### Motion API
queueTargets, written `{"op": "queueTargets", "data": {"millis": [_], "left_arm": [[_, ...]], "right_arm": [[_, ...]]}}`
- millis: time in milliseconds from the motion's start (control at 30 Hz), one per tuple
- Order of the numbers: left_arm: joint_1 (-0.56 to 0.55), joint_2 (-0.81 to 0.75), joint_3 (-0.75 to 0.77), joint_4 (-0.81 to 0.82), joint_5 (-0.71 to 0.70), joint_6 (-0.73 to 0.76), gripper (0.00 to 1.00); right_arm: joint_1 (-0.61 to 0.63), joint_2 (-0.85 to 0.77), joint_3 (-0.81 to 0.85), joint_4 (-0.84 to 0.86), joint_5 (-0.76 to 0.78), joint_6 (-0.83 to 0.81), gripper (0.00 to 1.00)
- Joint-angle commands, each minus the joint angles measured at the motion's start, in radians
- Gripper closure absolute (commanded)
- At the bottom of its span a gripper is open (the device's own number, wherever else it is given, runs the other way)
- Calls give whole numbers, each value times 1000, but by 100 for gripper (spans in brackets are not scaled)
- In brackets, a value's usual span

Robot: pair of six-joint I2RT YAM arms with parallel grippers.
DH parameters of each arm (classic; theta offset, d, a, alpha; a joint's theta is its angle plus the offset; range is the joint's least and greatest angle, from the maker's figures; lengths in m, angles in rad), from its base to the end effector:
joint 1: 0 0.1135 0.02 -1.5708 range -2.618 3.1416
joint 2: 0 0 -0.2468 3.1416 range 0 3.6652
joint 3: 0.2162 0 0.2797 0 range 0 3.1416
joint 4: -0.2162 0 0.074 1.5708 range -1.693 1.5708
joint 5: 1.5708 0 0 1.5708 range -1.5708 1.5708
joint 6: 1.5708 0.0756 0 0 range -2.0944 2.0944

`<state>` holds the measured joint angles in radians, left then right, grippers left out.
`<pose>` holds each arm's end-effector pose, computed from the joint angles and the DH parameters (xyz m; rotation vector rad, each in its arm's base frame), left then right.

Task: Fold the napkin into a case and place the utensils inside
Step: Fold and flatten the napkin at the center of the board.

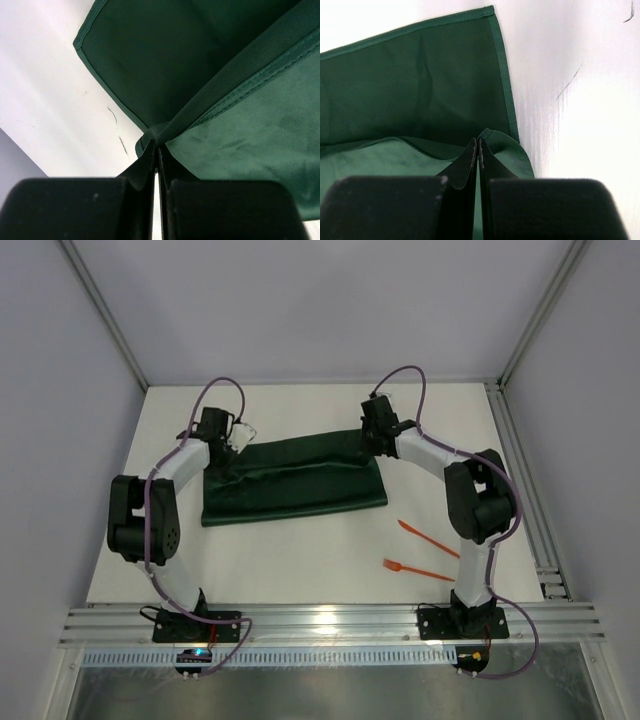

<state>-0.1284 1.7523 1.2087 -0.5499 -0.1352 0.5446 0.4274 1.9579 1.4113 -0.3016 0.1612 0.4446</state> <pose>0.3958 -0.0408 0.1340 0.8449 2.5492 0.3128 0.4382 0.1863 0.1398 0.0944 2.4131 0.2085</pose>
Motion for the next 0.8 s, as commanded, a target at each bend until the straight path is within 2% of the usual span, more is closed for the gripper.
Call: {"op": "queueTargets", "data": {"millis": [0,233,767], "left_arm": [[6,18,46,53,-40,-34,100],[13,39,92,73,-64,-55,100],[13,108,149,74,-50,-67,100]], "right_arm": [[-7,4,61,21,29,29,96],[-30,-4,86,42,47,60,96],[-50,154,224,22,-35,141,96]]}}
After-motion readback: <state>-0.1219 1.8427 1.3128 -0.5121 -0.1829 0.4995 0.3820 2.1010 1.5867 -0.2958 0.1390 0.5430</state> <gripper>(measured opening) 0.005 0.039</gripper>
